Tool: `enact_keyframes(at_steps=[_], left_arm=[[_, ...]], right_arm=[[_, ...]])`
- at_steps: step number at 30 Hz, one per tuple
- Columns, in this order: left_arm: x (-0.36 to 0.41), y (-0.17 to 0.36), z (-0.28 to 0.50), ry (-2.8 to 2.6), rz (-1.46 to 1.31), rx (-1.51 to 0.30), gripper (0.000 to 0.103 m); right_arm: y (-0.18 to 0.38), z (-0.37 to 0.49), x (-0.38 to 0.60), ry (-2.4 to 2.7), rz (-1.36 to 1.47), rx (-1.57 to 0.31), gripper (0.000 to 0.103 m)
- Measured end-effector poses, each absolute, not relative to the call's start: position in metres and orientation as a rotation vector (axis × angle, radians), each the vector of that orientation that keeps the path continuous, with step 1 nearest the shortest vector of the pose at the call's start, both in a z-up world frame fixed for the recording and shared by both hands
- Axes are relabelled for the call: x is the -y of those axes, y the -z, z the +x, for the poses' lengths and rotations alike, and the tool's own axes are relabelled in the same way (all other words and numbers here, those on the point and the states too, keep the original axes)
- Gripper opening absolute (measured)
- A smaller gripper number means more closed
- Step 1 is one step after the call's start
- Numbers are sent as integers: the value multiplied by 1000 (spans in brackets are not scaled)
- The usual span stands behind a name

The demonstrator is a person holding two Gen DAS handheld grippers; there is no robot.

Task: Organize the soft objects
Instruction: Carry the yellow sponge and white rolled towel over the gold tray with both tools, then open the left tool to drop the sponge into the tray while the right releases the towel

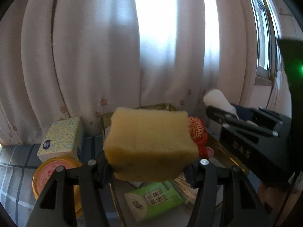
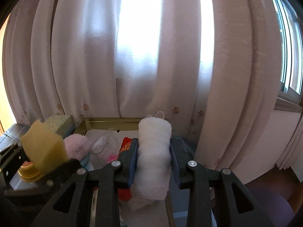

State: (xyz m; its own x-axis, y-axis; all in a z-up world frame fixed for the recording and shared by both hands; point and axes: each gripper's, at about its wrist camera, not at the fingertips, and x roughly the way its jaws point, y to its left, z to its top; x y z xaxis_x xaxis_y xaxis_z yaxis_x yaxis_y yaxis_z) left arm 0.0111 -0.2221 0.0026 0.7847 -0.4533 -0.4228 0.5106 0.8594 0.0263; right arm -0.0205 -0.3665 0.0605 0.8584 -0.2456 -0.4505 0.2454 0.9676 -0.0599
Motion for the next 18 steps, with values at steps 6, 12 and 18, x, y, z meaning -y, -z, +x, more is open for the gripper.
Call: enact_keyframes(at_steps=[6, 12, 18], left_arm=[[224, 0, 23, 493, 140, -469, 60], [224, 2, 28, 485, 139, -481, 60], [227, 2, 39, 471, 138, -526, 60]], right_arm=[[-66, 9, 368, 233, 25, -533, 35], [-62, 41, 362, 207, -28, -607, 34], [-51, 70, 367, 189, -8, -700, 34]])
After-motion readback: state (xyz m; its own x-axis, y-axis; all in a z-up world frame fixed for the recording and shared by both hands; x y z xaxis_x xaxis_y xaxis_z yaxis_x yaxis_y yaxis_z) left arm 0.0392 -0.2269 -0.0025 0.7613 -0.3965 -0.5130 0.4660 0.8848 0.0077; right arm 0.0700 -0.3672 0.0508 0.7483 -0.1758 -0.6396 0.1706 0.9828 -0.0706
